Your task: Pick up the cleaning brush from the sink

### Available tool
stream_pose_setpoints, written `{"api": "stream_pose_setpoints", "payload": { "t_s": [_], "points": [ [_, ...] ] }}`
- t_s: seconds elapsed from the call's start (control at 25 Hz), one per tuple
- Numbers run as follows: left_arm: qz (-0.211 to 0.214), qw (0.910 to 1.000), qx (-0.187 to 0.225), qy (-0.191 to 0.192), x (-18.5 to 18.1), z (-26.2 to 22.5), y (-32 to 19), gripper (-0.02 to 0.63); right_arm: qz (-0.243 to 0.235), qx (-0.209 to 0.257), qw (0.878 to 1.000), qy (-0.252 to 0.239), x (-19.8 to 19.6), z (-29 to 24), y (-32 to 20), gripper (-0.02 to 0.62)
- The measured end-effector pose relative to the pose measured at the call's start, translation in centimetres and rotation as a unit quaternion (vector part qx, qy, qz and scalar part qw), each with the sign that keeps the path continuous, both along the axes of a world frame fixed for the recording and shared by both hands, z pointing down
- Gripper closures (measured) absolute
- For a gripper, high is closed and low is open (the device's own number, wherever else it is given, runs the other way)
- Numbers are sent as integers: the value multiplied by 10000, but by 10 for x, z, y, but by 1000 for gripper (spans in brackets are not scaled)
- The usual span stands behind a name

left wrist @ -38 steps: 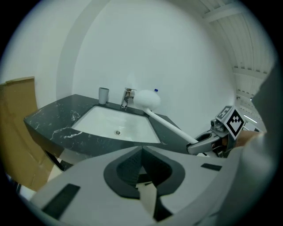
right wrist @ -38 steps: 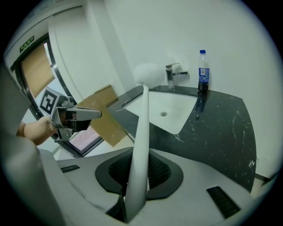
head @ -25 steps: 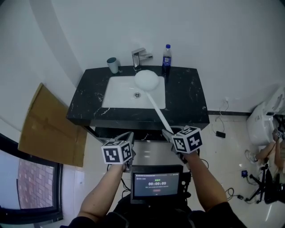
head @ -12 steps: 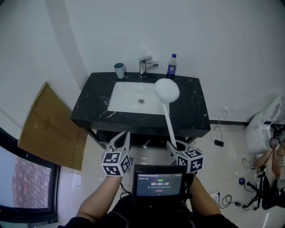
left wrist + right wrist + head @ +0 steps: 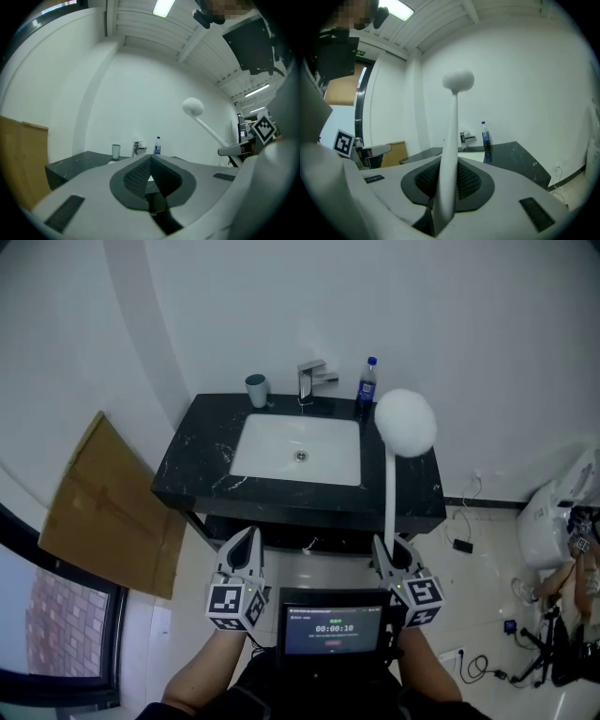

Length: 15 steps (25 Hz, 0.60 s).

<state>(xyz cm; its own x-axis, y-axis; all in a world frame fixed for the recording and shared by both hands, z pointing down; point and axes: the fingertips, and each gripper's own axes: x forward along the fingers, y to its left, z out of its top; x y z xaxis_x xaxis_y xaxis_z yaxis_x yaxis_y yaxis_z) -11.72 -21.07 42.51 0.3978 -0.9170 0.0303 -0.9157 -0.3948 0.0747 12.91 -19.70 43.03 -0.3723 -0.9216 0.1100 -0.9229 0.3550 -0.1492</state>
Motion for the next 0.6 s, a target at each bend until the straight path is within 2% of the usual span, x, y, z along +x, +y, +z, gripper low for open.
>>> {"api": "stream_pose_setpoints", "payload": {
  "t_s": [0.16, 0.32, 0.48, 0.6],
  "points": [
    [-164, 9998, -139, -9, -4, -1, 6, 591, 180, 410, 9989, 110, 6, -10, 3, 552],
    [-101, 9996, -236, 69, 0, -5, 8, 591, 238, 582, 9980, 106, 11, -15, 6, 552],
    [219, 9997, 57, -72, 13, -21, 14, 592, 166, 695, 9972, 231, 12, -21, 9, 552],
    [234, 9997, 39, 39, 14, -27, 13, 592, 172, 671, 9974, 187, 12, -24, 9, 552]
  ]
}}
